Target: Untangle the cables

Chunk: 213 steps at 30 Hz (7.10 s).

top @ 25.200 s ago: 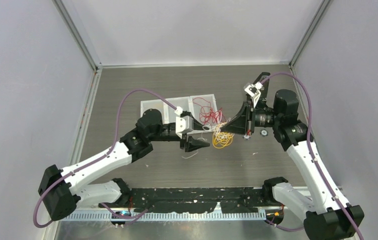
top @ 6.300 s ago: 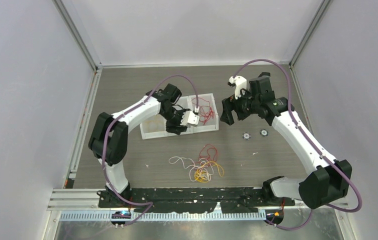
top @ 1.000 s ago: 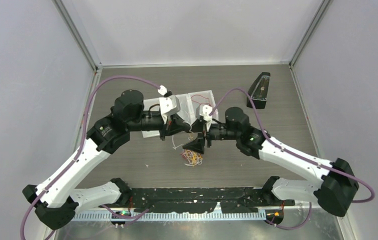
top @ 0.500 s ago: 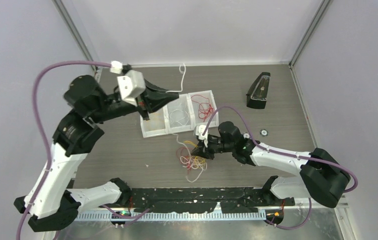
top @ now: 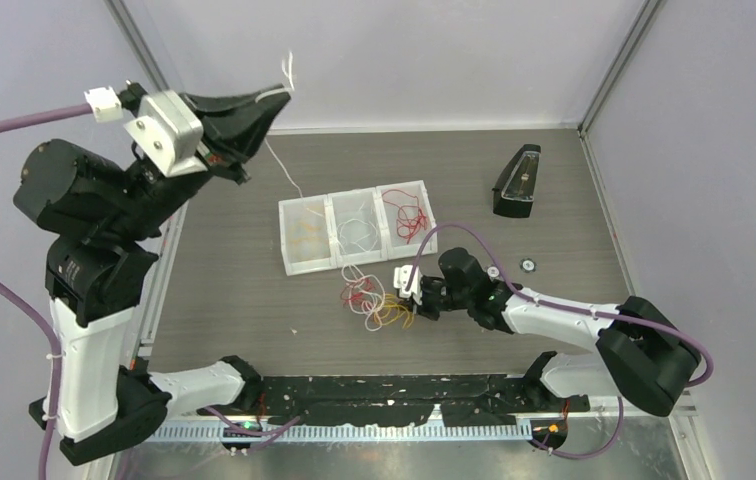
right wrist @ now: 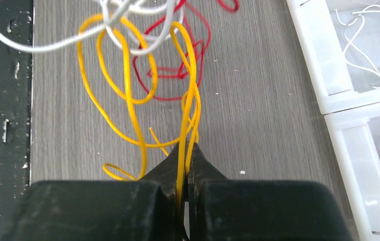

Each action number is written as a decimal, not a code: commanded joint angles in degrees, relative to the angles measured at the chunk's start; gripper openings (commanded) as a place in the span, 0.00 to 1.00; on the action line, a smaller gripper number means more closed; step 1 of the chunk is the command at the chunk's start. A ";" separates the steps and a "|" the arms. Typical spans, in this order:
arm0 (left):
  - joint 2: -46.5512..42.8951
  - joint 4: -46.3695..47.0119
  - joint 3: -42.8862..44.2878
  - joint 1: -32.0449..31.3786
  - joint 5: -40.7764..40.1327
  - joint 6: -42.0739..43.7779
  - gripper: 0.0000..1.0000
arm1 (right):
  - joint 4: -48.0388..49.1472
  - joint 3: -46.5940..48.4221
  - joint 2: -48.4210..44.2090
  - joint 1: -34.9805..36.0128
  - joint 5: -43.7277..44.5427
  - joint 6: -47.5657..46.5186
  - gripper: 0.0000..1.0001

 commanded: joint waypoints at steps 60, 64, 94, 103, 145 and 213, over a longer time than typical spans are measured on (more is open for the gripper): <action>5.34 12.99 17.52 2.65 0.65 -15.29 0.00 | 10.59 6.96 20.41 13.21 0.95 -23.95 0.08; 5.92 12.59 19.68 2.66 -0.71 -12.59 0.00 | 6.76 5.62 19.02 12.84 2.27 -26.52 0.14; 14.75 27.37 -15.41 13.65 2.57 -23.77 0.00 | -22.37 12.16 -5.22 -2.39 -1.82 -3.61 0.92; 8.35 31.78 -11.95 16.16 15.58 -33.88 0.00 | -27.48 21.02 8.33 -9.43 6.18 10.74 0.87; 21.24 30.74 -16.82 16.14 10.85 -14.08 0.00 | -26.94 22.40 7.38 -19.31 1.37 13.12 0.89; 30.12 7.13 -36.06 13.53 14.60 -15.13 0.00 | -26.67 17.87 7.94 -21.78 -0.69 13.53 0.90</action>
